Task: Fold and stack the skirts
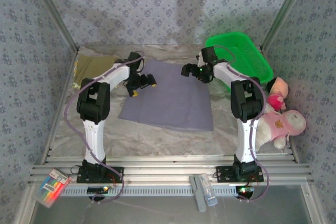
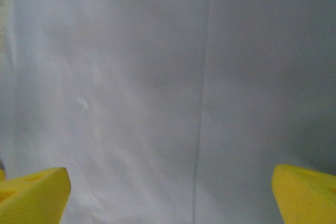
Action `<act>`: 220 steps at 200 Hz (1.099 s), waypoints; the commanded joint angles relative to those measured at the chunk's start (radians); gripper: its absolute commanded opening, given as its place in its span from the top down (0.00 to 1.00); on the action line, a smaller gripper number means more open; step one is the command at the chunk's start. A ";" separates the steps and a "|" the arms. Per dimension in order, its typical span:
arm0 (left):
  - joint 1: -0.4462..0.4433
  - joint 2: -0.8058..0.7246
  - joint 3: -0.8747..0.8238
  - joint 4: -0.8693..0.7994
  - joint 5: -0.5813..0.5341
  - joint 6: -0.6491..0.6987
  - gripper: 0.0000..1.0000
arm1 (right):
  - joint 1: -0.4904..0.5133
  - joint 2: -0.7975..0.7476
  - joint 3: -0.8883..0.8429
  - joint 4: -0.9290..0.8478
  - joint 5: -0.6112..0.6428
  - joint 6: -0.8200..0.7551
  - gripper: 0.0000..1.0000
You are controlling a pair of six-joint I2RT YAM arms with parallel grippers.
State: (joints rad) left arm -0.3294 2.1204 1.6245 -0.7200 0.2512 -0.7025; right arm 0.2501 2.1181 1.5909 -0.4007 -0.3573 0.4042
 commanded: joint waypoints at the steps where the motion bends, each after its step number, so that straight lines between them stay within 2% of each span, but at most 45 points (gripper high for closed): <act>1: -0.012 0.028 -0.044 0.035 0.041 -0.049 0.00 | 0.001 -0.072 -0.118 -0.087 -0.023 -0.018 0.00; 44: -0.050 0.157 0.089 0.047 0.084 -0.037 0.00 | 0.029 -0.242 -0.421 0.002 -0.051 0.130 0.00; 65: -0.069 0.239 0.226 0.004 0.109 -0.013 0.00 | 0.086 -0.314 -0.524 0.060 -0.062 0.216 0.00; 76: -0.078 0.295 0.318 -0.012 0.139 0.014 0.00 | 0.123 -0.345 -0.561 0.112 -0.078 0.314 0.00; 94: -0.089 0.389 0.501 -0.010 0.206 0.068 0.01 | 0.187 -0.408 -0.628 0.244 -0.021 0.472 0.00; 114: -0.093 0.501 0.769 -0.092 0.211 0.126 0.01 | 0.207 -0.481 -0.676 0.368 0.049 0.577 0.00; 134: -0.085 0.608 1.100 -0.252 0.208 0.169 0.01 | 0.196 -0.551 -0.705 0.346 0.157 0.528 0.00; 147: -0.077 0.617 1.210 -0.315 0.195 0.180 0.01 | 0.177 -0.601 -0.717 0.277 0.238 0.445 0.00; 167: -0.069 0.523 1.141 -0.337 0.164 0.194 0.01 | 0.163 -0.667 -0.706 0.118 0.391 0.337 0.00; 189: -0.075 0.354 0.886 -0.261 0.106 0.200 0.00 | 0.160 -0.723 -0.693 0.024 0.467 0.235 0.00; 220: -0.081 0.170 0.569 -0.112 0.034 0.139 0.00 | 0.113 -0.738 -0.723 0.037 0.390 0.126 0.00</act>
State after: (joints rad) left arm -0.4042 2.4355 2.3489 -0.9192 0.3557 -0.5358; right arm 0.3958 1.3899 0.8852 -0.2962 0.0082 0.6594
